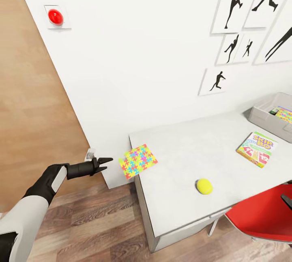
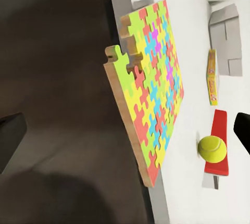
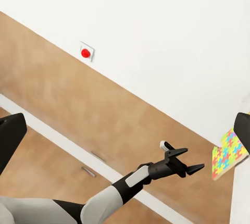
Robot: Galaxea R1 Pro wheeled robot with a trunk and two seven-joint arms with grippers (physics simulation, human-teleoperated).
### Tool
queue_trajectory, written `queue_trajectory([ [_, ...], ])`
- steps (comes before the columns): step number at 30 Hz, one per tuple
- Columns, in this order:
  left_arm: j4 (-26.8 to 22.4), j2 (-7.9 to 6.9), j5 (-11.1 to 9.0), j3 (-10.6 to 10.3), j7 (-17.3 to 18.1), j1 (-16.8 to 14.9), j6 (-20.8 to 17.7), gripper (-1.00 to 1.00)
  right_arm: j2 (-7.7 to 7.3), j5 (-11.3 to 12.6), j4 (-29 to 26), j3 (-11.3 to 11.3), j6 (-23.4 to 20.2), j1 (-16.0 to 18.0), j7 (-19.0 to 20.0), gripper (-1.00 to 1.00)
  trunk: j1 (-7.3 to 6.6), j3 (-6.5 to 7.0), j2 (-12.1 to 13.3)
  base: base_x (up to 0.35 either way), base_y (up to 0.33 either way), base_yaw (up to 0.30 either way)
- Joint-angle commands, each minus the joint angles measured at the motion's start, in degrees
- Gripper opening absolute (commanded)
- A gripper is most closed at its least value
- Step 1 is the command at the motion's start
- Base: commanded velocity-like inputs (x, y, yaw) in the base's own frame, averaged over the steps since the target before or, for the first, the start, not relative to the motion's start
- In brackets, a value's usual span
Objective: Put all the toys in the child's room - the three board games (two on the bed and one on the table), the two jigsaw puzzles on the table, and the tennis ball on the table - inside the toy box on the table in the child's room.
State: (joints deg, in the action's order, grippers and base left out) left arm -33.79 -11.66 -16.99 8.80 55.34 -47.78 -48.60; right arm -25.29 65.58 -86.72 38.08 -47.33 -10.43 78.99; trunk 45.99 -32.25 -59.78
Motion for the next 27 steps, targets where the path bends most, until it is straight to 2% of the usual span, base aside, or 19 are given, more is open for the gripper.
queue_trajectory([
  [1, 0.02, 0.02, -0.02, 0.08, 0.07, -0.03, -0.27, 1.00, -0.03, 0.34, -0.03, -0.02, -0.48, -0.03, -0.07, 1.00, 0.00, -0.04, -0.04, -0.015, 0.000, 0.000],
  [13, 0.04, 0.10, 0.06, 0.10, 0.17, -0.03, -0.26, 1.00, -0.03, 0.34, -0.03, -0.02, -0.48, -0.03, -0.07, 1.00, 0.00, -0.04, -0.04, -0.004, -0.092, 0.000],
  [27, 0.03, -0.09, -0.05, 0.16, 0.29, -0.03, -0.26, 1.00, -0.03, 0.34, -0.03, -0.02, -0.48, -0.03, -0.07, 1.00, 0.00, -0.04, -0.04, 0.000, -0.014, 0.000],
])
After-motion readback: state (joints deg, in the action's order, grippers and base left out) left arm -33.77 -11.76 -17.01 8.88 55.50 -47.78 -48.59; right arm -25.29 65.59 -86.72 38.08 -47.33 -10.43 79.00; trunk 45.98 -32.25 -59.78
